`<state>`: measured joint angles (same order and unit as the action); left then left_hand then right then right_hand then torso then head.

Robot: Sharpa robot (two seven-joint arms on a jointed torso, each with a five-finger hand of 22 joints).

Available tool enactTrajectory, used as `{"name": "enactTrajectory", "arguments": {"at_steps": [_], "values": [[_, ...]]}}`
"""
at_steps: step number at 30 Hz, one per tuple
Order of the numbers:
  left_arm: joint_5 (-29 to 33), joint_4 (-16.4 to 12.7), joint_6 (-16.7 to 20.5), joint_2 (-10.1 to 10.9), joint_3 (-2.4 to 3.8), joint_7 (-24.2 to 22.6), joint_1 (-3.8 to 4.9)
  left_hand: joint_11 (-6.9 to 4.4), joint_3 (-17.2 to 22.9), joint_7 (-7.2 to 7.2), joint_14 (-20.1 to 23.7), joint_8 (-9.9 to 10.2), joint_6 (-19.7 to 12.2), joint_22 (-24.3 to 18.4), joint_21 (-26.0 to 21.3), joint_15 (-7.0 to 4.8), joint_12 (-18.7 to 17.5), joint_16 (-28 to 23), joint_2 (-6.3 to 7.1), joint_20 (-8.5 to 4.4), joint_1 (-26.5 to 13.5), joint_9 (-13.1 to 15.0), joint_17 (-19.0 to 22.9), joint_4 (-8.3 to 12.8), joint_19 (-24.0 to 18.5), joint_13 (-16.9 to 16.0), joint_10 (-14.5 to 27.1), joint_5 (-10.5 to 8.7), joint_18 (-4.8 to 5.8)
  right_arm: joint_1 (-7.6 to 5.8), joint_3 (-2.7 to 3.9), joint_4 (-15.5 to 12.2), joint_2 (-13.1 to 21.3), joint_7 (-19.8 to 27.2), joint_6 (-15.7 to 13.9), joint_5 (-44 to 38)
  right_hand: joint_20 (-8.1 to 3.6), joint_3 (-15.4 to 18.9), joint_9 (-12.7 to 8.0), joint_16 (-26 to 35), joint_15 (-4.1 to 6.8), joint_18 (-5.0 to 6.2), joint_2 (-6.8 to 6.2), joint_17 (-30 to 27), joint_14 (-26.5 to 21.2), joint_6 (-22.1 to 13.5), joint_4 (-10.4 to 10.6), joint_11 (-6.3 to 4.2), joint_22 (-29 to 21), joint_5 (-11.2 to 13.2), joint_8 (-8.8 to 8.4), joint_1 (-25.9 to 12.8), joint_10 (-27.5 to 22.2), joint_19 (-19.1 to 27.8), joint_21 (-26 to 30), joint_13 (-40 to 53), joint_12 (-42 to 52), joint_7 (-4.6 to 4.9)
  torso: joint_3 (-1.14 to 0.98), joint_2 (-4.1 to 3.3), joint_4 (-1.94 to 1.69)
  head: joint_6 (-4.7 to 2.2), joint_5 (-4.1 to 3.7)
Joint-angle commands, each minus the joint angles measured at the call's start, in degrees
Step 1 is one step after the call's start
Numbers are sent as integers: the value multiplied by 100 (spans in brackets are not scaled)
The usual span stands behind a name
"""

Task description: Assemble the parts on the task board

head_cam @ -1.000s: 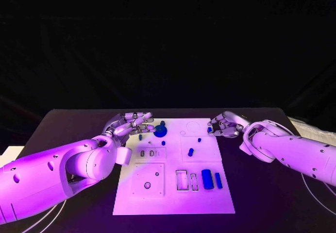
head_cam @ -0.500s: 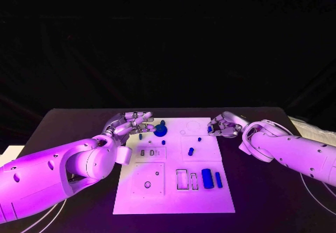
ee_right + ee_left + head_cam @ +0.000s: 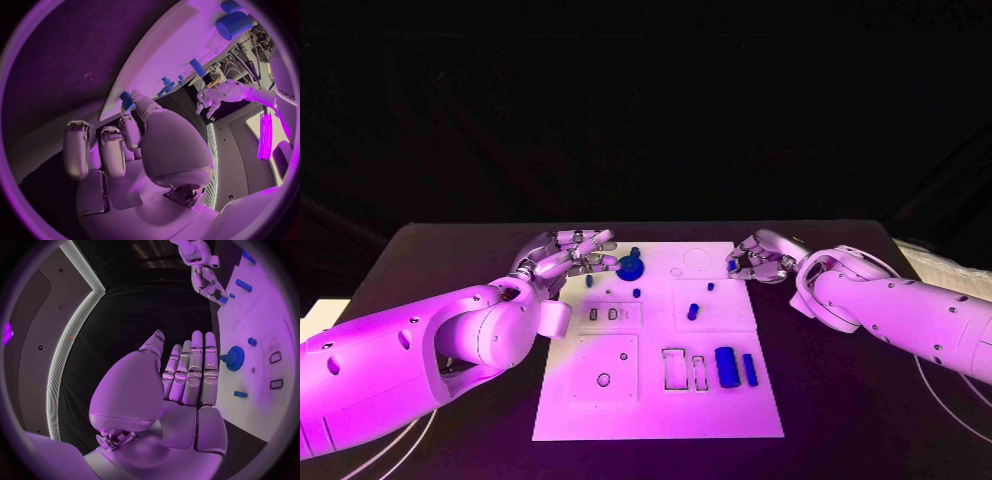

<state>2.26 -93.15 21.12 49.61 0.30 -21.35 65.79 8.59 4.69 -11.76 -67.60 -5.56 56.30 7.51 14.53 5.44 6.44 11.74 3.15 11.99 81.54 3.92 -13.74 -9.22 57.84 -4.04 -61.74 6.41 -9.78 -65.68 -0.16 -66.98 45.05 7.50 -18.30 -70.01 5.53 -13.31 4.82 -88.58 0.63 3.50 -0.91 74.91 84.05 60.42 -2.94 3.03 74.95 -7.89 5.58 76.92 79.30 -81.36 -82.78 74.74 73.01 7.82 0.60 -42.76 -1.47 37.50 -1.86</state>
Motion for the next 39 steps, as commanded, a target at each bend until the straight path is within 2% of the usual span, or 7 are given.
{"name": "enactTrajectory", "arguments": {"at_steps": [1,6,17,24,30,36,39], "values": [[8,-12,-78,-4,3,-22,2,7,12,-8,-13,23,22,-10,-30,14,-38,-40,-51,-5,7,0,-6,35,44,1,-27,-13,-61,8,-4,6,-27,-131,35,-142,-37,-45,20,-22,60,-23,64,1263,539,120,-10,-40,14,34,61,3,54,-4,-15,26,48,-36,0,0,-1,1,-4],[8,-11,-78,-6,3,-21,2,8,15,-12,-12,27,20,-10,-31,14,-41,-42,-56,-5,13,-1,-10,41,45,2,-25,-12,-61,10,-4,7,-49,-305,-94,-343,-100,-180,58,-18,130,-23,162,1259,538,307,-79,-118,17,310,141,65,132,-7,-15,94,122,-123,-8,-2,-4,-5,-5],[8,-22,-68,5,3,-22,2,10,33,-16,-11,36,18,-11,-36,14,-53,-49,-81,-6,34,-2,-25,63,49,3,-25,-9,-61,10,-2,-124,-14,-416,-393,-434,-146,-324,88,-23,172,-32,243,1270,541,418,-161,-163,55,367,194,116,152,-31,-31,99,116,-172,-4,2,-1,11,18],[8,-25,-63,12,3,-21,2,10,34,-16,-11,36,18,-11,-36,14,-53,-49,-81,-6,35,-2,-25,64,49,3,-25,-9,-61,-40,22,-686,162,-463,-524,-111,-155,-355,80,-13,172,-31,247,1253,537,373,-153,-154,45,369,163,59,100,-26,-26,15,13,-156,7,8,1,3,27],[19,-6,-67,22,3,-25,2,11,37,-17,-11,38,18,-11,-37,14,-55,-51,-85,-7,39,-2,-29,69,50,4,-25,-9,-61,-145,35,-1296,268,-659,-622,95,-152,-432,60,11,160,-23,270,1209,526,285,-127,-135,4,317,89,-47,-27,-5,-2,-200,-259,-128,4,8,1,-1,48],[38,59,-78,22,3,-44,2,11,38,-17,-10,39,18,-11,-37,14,-56,-51,-85,-7,40,-2,-30,71,50,4,-25,-9,-61,-190,37,-1797,163,-969,-635,19,-150,-455,57,19,157,-20,274,1195,523,275,-127,-132,-12,313,75,-65,-40,3,6,-230,-300,-124,14,19,-16,26,88],[45,100,-79,25,3,-56,2,11,40,-17,-10,41,17,-11,-38,14,-58,-53,-88,-7,44,-3,-33,76,50,4,-25,-9,-61,-192,36,-1924,26,-1145,-562,-87,-150,-463,58,21,157,-19,276,1190,522,277,-131,-132,-14,311,74,-65,-41,4,8,-233,-306,-125,8,22,-21,40,111]]}}
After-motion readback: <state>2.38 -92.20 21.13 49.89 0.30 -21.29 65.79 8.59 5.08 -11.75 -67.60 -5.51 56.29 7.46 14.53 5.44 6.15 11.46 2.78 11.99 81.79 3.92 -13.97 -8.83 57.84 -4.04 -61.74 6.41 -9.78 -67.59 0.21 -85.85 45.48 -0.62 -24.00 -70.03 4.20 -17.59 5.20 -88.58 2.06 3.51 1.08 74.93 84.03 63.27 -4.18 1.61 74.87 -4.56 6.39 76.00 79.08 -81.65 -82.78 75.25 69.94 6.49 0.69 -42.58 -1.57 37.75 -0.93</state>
